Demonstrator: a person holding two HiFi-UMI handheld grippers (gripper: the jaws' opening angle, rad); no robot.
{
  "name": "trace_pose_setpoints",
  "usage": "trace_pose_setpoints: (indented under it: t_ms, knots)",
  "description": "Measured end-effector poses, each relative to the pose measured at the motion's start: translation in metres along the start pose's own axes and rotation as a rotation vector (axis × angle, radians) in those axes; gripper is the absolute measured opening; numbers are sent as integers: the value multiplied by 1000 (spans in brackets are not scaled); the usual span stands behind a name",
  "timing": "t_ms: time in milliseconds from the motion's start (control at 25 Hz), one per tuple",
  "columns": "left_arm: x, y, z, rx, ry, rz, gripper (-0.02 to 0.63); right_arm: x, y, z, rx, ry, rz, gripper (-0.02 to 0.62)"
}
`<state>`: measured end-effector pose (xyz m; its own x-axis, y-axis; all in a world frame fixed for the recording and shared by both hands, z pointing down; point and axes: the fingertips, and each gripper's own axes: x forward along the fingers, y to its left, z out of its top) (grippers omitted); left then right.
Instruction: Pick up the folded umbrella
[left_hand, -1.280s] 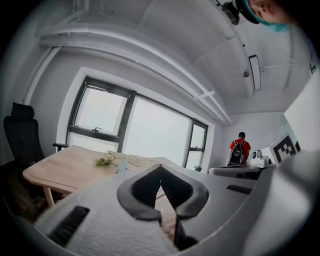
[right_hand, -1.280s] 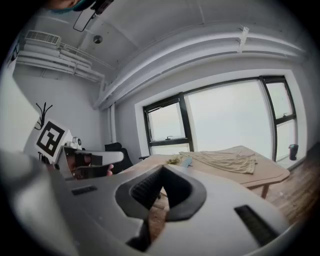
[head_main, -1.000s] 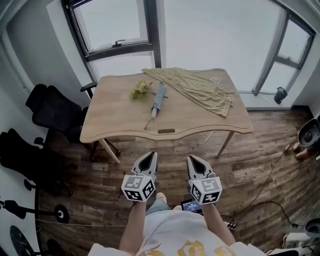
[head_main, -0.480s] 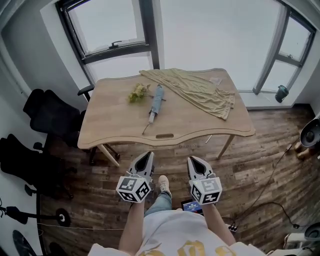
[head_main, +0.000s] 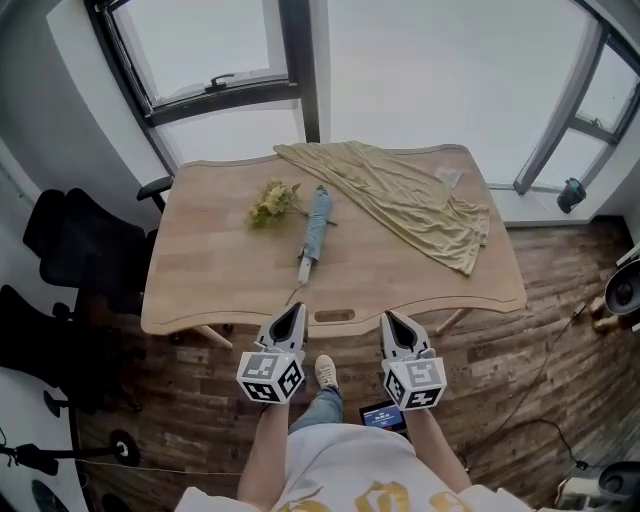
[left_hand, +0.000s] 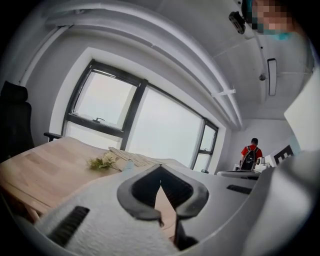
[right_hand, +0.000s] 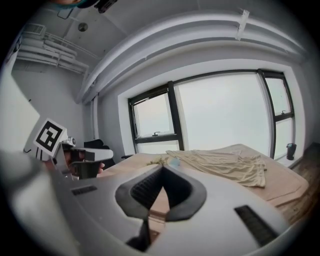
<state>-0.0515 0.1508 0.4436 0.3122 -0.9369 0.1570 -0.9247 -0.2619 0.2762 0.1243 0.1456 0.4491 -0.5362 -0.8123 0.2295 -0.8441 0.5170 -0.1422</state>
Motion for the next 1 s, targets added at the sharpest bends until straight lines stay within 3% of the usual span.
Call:
trace_pose_setpoints:
  t_ms: [200,480,1000]
  knots:
    - [78,69,21,-9,56,24,5,91,-16,27,10,-1,-29,11]
    - [167,122,33,-48,109,-30,5,176,-42,42,47,15,-44,11]
    - [226,153,24,-29,199,-25,6,215,-75,34,95,55,-131,11]
